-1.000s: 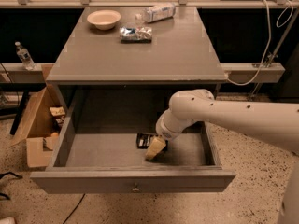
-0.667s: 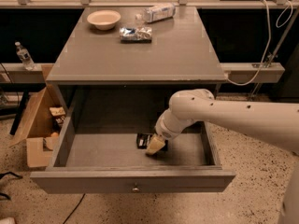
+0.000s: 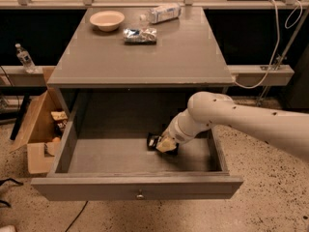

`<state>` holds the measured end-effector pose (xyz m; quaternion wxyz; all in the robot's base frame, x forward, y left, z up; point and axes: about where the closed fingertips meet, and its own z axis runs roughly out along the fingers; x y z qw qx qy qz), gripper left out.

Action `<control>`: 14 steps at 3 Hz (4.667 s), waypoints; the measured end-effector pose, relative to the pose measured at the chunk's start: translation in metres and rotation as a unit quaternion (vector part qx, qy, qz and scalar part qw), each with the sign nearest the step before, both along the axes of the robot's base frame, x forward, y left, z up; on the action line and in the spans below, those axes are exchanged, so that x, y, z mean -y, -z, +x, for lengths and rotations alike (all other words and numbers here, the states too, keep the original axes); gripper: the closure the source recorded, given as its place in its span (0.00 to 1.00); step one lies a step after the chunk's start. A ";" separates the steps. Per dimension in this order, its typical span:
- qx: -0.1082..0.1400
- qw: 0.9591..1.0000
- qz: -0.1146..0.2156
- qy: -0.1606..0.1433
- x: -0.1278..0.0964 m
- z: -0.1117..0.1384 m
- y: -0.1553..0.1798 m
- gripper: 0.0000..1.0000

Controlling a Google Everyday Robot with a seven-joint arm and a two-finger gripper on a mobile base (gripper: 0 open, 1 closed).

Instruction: Pick rxbar chocolate from top drawer and place on counter

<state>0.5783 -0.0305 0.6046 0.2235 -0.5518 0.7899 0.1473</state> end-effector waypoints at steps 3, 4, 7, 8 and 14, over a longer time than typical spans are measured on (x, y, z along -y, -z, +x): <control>0.070 0.995 0.056 0.033 0.094 0.001 -0.112 1.00; 0.104 0.993 0.021 0.044 0.127 0.006 -0.159 1.00; 0.149 0.988 0.014 0.034 0.149 0.017 -0.234 1.00; 0.189 0.981 0.023 0.024 0.144 0.029 -0.295 1.00; 0.213 0.946 0.093 0.228 0.097 0.209 -0.294 1.00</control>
Offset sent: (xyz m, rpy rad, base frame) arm 0.0025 -0.1081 0.1291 0.2233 -0.1590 -0.0664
